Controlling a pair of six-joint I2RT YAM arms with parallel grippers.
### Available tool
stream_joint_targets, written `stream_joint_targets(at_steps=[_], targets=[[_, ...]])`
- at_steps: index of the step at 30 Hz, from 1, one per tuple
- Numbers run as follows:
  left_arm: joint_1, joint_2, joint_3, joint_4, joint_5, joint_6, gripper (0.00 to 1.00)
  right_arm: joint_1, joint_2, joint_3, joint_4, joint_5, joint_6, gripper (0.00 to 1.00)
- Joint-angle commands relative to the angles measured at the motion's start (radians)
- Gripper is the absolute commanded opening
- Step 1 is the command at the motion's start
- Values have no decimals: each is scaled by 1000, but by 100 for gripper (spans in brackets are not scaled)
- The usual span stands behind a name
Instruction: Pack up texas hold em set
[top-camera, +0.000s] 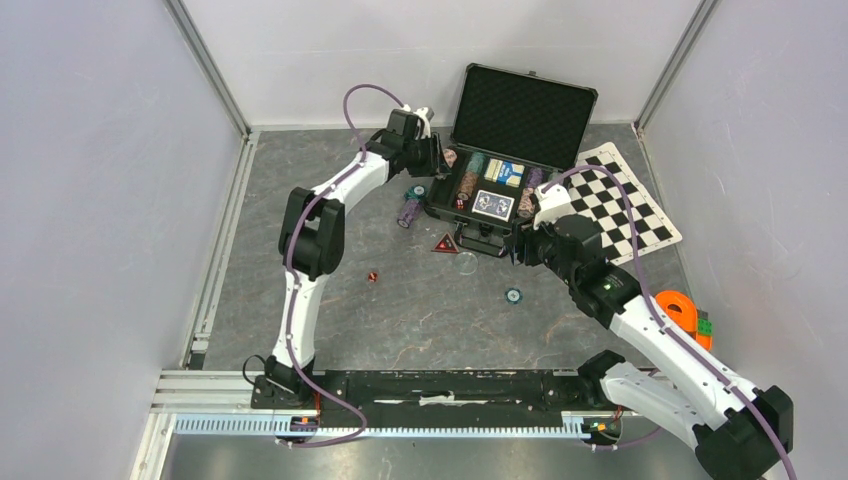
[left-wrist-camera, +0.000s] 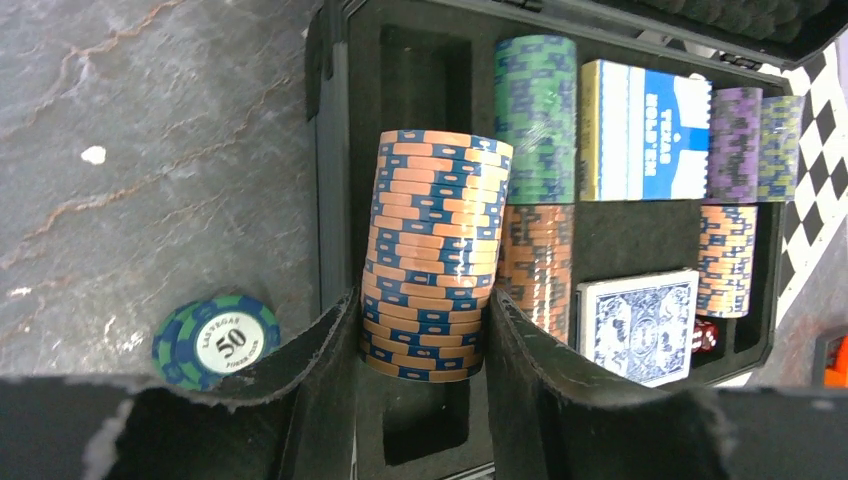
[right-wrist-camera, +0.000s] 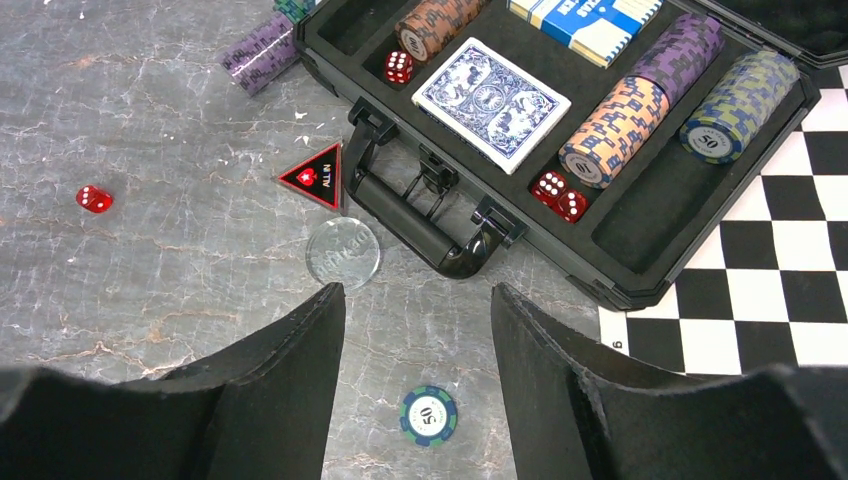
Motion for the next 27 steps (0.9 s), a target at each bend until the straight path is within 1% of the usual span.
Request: stream_joint_targets(at_steps=[1, 5, 11, 12, 14, 17, 19, 25, 27], targets=[[-11, 27, 102, 20, 53, -38, 26, 0, -4, -11, 43, -3, 11, 61], [-14, 45, 114, 32, 93, -67, 24, 0, -10, -16, 43, -2, 15, 61], [-25, 32, 117, 40, 92, -70, 28, -1, -15, -23, 43, -2, 21, 61], [-25, 33, 119, 40, 91, -71, 31, 0, -17, -23, 42, 0, 21, 61], [-25, 36, 120, 40, 92, -73, 40, 0, -17, -23, 43, 0, 23, 61], [-25, 36, 119, 32, 89, -67, 50, 0, -20, -25, 40, 0, 25, 61], [-25, 30, 118, 24, 83, -59, 54, 0, -23, -28, 41, 1, 26, 61], [-24, -6, 114, -3, 58, -28, 63, 0, -26, -25, 36, 5, 26, 61], [-24, -24, 113, -16, 45, -15, 67, 0, -24, -23, 34, 6, 26, 61]])
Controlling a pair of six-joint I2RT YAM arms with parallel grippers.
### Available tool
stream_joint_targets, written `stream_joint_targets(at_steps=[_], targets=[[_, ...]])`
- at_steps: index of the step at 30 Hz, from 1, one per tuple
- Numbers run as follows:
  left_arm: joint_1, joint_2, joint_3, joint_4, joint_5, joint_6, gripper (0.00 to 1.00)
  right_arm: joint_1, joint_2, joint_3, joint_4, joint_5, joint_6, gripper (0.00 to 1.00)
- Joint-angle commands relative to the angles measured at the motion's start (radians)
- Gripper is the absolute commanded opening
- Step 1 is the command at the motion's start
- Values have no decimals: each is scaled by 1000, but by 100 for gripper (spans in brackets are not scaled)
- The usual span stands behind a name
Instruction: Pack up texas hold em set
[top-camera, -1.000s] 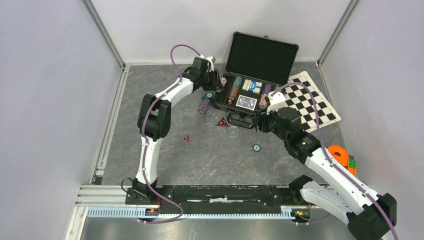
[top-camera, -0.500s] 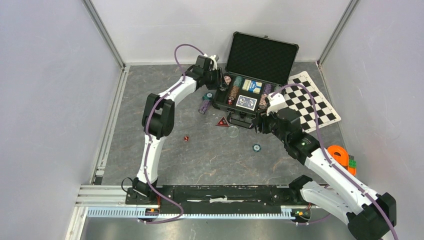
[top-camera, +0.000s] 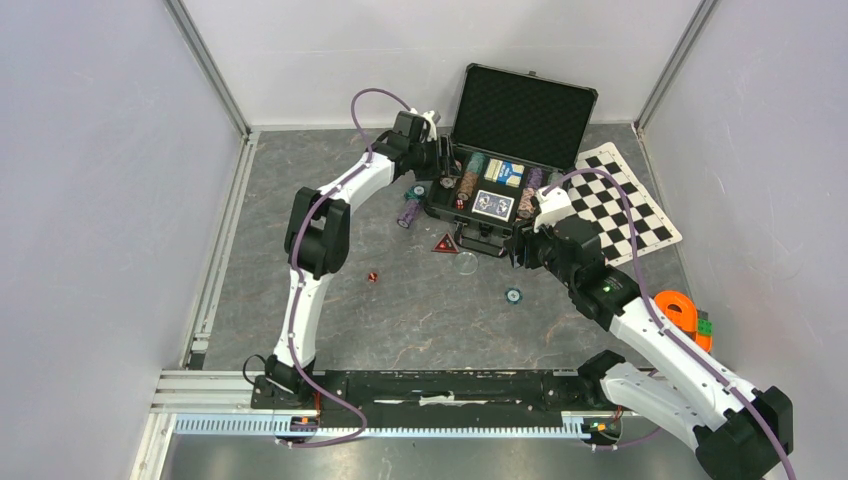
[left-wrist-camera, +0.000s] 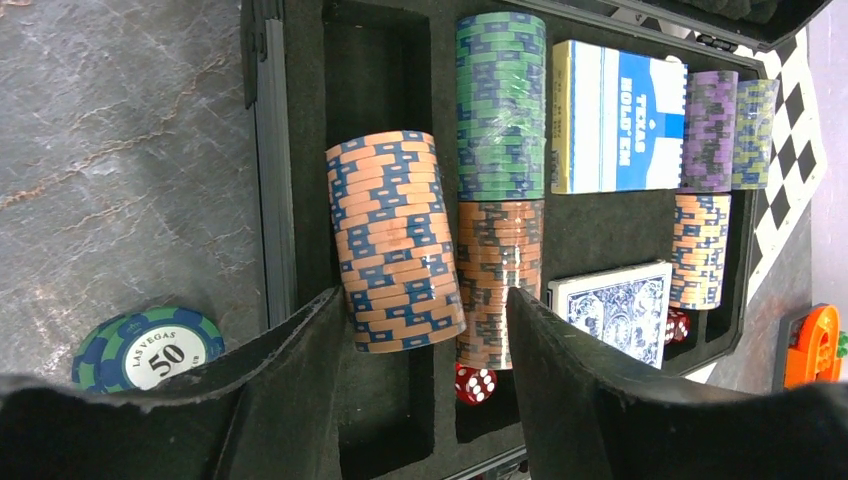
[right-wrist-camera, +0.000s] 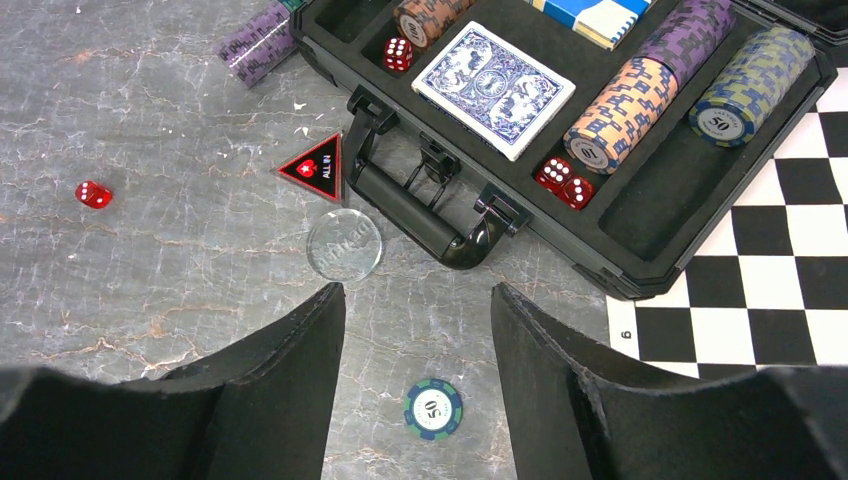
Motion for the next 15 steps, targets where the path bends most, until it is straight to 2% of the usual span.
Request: stream_joint_targets(at_steps=[1, 4, 11, 13, 15], targets=[[-5, -89, 43, 1, -11, 30, 69, 0, -15, 4, 29, 5, 6, 61], [-4, -128, 11, -2, -51, 55, 77, 1, -14, 4, 29, 5, 7, 61], [-4, -208, -58, -2, -104, 81, 78, 0, -1, 7, 30, -3, 11, 61], [-5, -241, -109, 27, -108, 74, 76, 0, 0, 5, 31, -4, 15, 61], [-4, -265, -155, 50, -98, 70, 67, 0, 2, 4, 36, -7, 18, 61]])
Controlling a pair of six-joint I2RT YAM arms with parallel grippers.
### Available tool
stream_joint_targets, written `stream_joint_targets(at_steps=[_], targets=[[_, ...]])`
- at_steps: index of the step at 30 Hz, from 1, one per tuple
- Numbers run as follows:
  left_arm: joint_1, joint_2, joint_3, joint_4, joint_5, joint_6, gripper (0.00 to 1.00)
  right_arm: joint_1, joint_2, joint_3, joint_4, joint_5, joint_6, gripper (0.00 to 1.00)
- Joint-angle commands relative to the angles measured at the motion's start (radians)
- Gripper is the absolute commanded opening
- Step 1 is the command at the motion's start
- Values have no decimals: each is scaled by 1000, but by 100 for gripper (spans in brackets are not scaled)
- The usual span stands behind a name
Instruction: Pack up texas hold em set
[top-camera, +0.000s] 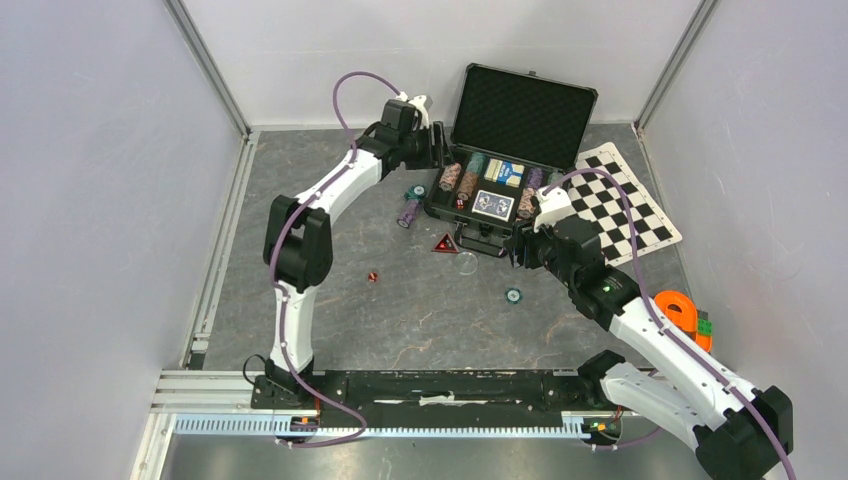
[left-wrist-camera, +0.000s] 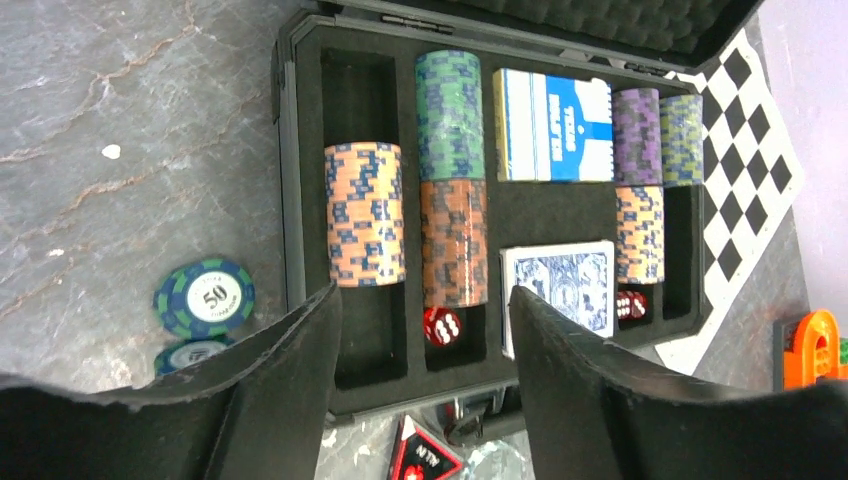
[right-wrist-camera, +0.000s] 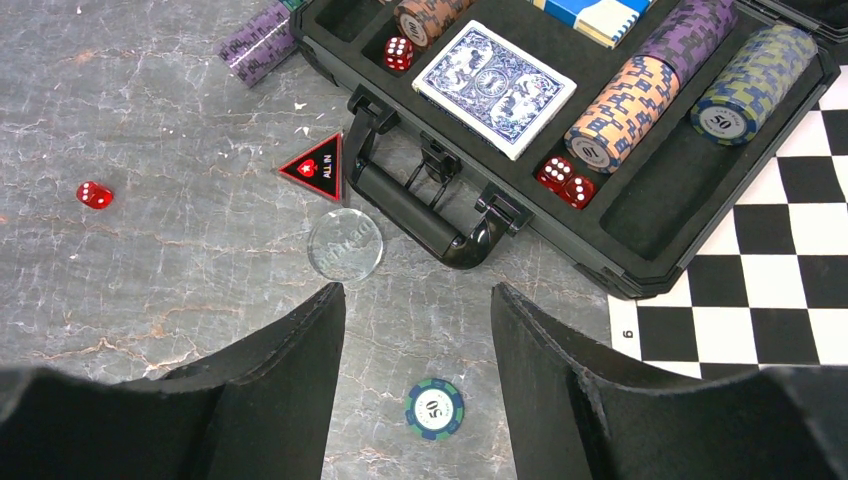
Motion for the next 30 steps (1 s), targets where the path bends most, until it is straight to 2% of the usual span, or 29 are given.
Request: stream_joint_targets(at_steps=[1, 4, 7, 11, 23, 30], targets=[[-1, -103, -87, 57, -8, 33, 59, 0, 1, 2, 37, -8, 14, 61], [-1, -115, -119, 52, 7, 29, 31, 0, 6, 4, 38, -11, 18, 61], [-3, -124, -158, 63, 14, 24, 18, 0, 6, 2, 42, -13, 22, 61], [-3, -110, -170, 65, 36, 18, 12, 0, 8, -2, 45, -15, 25, 61], [-5, -9, -141, 80, 48, 3, 13, 0, 9, -8, 51, -10, 35, 61], [-5, 59, -62, 60, 48, 6, 13, 0, 8, 6, 51, 2, 28, 62]])
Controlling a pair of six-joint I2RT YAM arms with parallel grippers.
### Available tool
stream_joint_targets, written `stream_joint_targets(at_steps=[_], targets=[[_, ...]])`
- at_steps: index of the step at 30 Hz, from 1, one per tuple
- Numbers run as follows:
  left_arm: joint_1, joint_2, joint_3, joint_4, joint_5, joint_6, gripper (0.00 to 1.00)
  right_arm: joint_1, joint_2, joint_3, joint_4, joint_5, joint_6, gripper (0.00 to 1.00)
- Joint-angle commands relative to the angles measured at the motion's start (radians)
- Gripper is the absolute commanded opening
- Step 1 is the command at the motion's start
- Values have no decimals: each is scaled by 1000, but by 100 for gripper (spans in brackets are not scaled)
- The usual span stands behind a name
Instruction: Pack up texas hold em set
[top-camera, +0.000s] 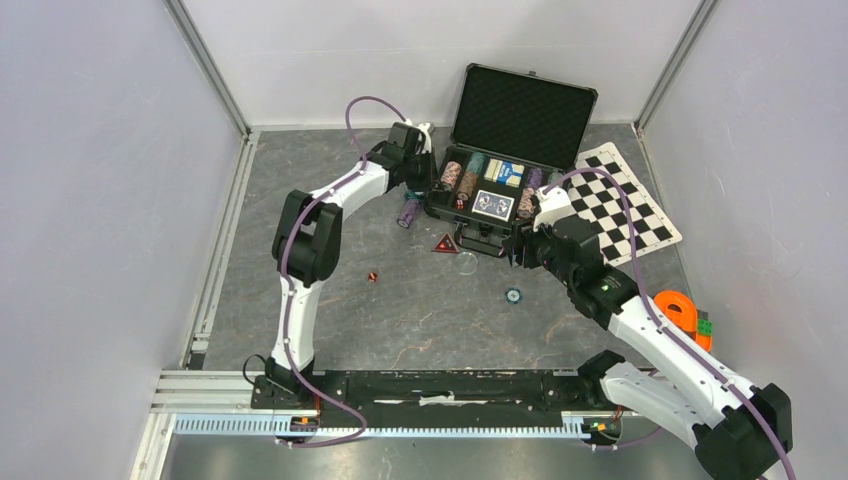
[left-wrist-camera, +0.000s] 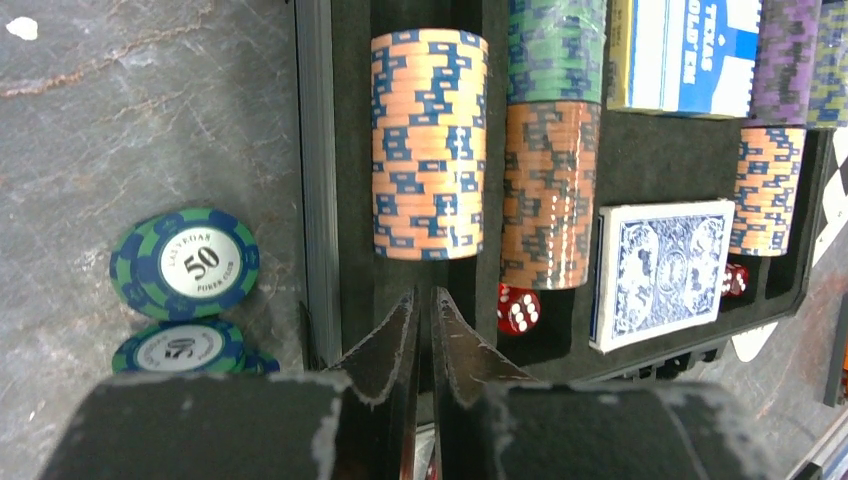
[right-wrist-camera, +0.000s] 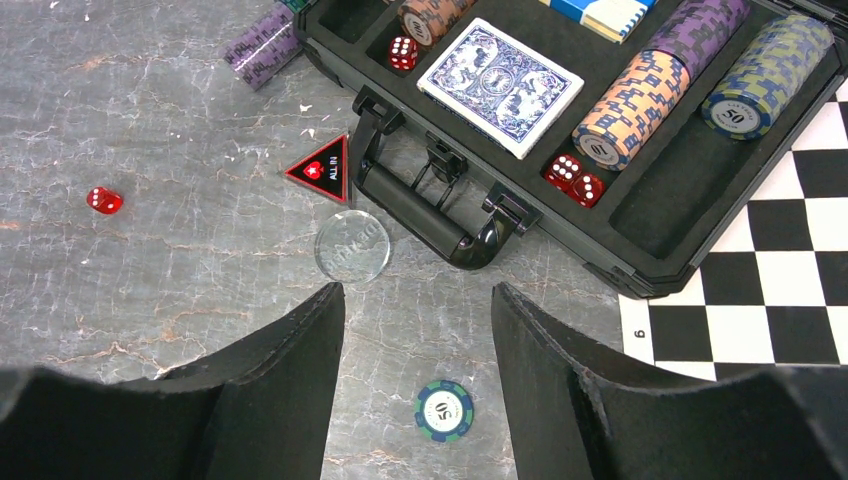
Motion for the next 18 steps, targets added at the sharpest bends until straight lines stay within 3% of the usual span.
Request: stream_joint_targets(at_steps=[1, 18], targets=[[-6, 39, 95, 18, 16, -7, 13, 0, -3, 8, 42, 10, -3, 62], [-3, 244, 372, 2, 27, -58, 13, 0, 4, 6, 31, 61, -37, 61]])
